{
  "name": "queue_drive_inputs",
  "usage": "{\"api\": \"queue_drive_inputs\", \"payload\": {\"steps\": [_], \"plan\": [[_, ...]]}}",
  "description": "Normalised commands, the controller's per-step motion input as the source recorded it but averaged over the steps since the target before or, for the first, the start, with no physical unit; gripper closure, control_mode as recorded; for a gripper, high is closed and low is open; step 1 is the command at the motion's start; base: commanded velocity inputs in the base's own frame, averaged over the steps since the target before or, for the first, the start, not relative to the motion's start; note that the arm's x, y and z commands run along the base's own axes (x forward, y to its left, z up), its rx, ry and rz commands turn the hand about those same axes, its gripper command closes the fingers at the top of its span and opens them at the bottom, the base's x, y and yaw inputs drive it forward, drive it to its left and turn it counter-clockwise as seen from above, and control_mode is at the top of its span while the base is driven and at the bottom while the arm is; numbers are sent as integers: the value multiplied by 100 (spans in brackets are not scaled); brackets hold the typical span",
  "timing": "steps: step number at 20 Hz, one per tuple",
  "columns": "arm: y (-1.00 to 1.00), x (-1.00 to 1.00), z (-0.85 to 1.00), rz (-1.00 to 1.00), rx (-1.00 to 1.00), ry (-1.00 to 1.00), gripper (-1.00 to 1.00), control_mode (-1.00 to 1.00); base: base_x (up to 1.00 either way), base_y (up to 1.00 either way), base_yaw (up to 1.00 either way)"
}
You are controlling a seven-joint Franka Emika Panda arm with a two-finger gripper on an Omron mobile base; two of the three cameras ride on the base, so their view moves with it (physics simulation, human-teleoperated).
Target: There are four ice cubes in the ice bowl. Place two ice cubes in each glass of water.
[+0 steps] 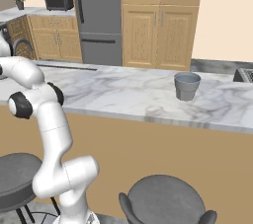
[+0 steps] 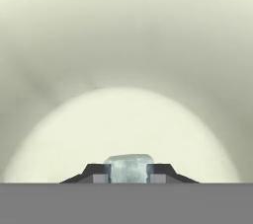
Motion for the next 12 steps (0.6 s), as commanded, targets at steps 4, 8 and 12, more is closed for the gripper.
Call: {"api": "queue_drive_inputs", "payload": {"steps": [4, 8, 12], "plan": [[14, 0, 37, 0, -3, -15, 100, -100, 0, 0, 0], [6, 0, 50, 0, -5, -16, 100, -100, 0, 0, 0], [0, 0, 57, 0, -4, -10, 100, -100, 0, 0, 0]]}}
